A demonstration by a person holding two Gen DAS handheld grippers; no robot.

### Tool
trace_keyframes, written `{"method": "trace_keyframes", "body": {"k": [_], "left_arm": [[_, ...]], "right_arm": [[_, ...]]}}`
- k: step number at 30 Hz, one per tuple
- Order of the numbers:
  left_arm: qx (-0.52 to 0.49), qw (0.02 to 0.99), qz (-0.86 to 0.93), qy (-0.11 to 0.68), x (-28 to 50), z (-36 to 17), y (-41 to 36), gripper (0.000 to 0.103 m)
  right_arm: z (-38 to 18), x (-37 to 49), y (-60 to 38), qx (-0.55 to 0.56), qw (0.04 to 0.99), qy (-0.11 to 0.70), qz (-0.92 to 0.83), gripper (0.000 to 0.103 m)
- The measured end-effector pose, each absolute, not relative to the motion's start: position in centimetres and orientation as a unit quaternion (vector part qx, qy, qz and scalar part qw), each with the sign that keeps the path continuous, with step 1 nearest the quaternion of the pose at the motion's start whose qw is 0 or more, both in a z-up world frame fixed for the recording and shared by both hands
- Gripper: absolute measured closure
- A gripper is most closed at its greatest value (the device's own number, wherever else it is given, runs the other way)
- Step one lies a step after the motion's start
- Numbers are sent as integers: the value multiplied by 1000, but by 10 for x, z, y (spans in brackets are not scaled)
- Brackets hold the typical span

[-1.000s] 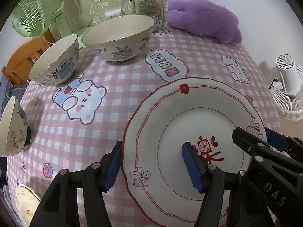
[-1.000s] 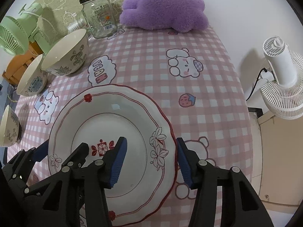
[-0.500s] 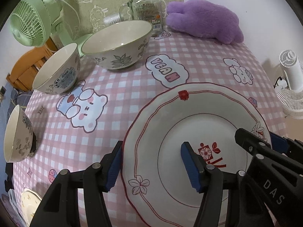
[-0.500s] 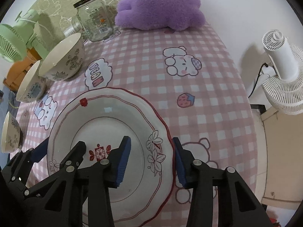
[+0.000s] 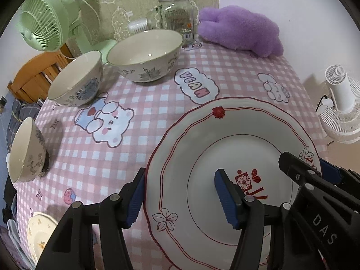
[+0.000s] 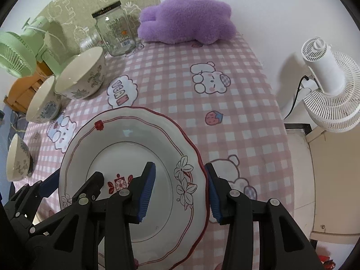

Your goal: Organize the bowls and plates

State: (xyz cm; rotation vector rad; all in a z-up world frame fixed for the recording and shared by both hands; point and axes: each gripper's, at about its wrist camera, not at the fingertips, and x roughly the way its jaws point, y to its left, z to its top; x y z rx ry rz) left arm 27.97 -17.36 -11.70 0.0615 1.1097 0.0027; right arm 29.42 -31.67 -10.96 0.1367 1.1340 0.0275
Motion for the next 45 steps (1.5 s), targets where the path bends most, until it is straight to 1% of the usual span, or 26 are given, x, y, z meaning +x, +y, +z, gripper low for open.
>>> {"method": "trace_keyframes", "body": {"k": [11, 26, 35, 45], "left_arm": [[22, 861, -7, 509, 250, -86, -152, 42], [19, 863, -45, 503, 200, -63, -85, 42], [20, 856, -52, 515, 169, -71, -36, 42], [16, 847, -44, 530, 135, -90, 24, 43]], "right_arm": [[-74, 262, -295, 64, 852, 519, 8, 56], [-44, 199, -231, 63, 858, 509, -26, 56], [-49, 165, -183, 65, 850, 521, -30, 56], [-71, 136, -127, 64, 838, 542, -22, 56]]}}
